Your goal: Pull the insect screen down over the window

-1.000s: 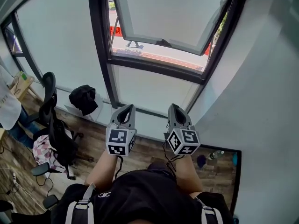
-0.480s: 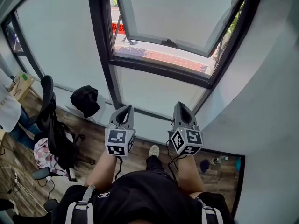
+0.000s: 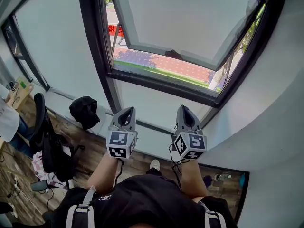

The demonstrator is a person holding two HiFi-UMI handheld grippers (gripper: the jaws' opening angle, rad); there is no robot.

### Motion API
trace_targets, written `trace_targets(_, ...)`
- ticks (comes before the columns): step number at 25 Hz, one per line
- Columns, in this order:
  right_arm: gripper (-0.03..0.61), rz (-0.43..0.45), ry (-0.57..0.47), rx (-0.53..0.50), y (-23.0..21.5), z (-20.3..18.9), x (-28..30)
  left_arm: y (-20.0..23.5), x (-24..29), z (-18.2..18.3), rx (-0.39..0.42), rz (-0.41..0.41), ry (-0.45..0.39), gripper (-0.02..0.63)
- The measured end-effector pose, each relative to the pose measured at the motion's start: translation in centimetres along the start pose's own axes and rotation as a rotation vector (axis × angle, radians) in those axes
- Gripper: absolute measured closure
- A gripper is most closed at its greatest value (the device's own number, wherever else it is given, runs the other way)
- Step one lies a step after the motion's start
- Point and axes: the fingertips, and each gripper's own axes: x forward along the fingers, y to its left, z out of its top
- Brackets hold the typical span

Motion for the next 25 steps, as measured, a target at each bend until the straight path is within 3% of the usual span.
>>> trace_targets(11, 0.574, -0.011, -0.019, -0.012, -7.2, 0.8, 10.2, 0.6, 11.9, 0.4, 0.007, 0.02, 0.038, 0.601)
trace_targets(25, 0.572, 0.007, -0.001, -0.041, -13.1, 1.4, 17.2, 0.8, 21.5, 2.0, -0.082, 0.001, 0.022, 0.601)
